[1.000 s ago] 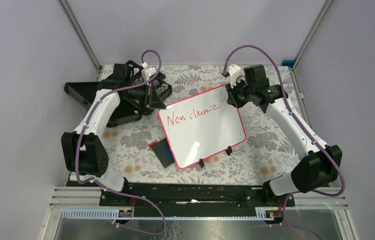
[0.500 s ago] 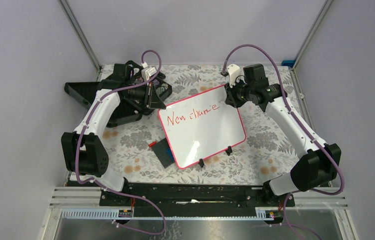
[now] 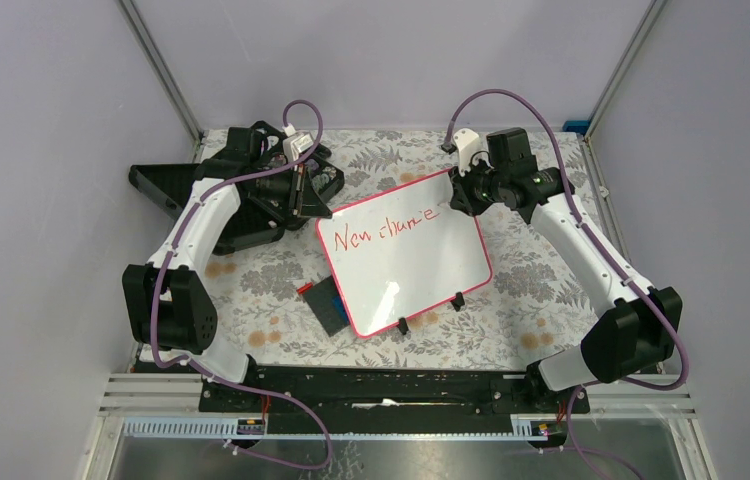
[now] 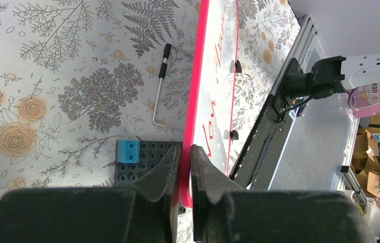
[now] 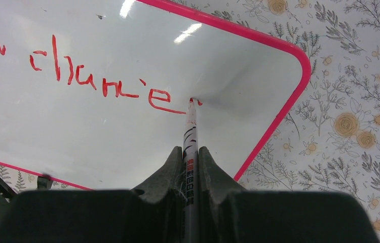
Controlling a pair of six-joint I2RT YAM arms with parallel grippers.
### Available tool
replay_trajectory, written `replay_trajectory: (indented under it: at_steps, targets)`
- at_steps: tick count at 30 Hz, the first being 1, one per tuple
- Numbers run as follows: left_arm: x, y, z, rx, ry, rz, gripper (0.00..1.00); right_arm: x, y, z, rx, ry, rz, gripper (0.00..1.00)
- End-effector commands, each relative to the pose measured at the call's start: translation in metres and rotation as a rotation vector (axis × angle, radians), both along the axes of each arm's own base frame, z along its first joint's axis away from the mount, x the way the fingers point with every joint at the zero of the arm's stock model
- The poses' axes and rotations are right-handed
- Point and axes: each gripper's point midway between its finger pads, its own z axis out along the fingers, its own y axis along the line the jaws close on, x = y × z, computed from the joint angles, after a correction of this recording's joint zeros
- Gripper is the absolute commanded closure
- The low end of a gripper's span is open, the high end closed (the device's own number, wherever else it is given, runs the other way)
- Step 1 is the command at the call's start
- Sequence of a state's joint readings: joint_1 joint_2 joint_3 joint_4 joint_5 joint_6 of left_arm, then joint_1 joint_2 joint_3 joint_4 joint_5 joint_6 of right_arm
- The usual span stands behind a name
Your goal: Write a sentence on the whiteboard
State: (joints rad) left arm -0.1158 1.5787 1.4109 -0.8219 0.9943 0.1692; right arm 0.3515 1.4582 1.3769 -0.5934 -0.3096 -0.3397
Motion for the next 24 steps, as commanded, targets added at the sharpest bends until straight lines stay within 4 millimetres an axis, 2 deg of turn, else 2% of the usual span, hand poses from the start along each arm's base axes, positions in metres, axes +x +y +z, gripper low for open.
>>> replay_trajectory:
  at_steps: [1,14,24]
  targets:
    - [-0.002,-0.007,-0.011,0.029,0.012,-0.023,1.0,-0.005,0.005,0.001,0.012,-0.001,0.039,1.0]
    - [-0.002,-0.007,-0.011,0.031,0.011,-0.025,1.0,-0.008,0.007,-0.004,0.008,0.014,0.064,1.0]
    - [-0.001,-0.008,-0.012,0.032,0.016,-0.026,1.0,-0.011,-0.006,-0.009,-0.056,0.004,0.051,1.0]
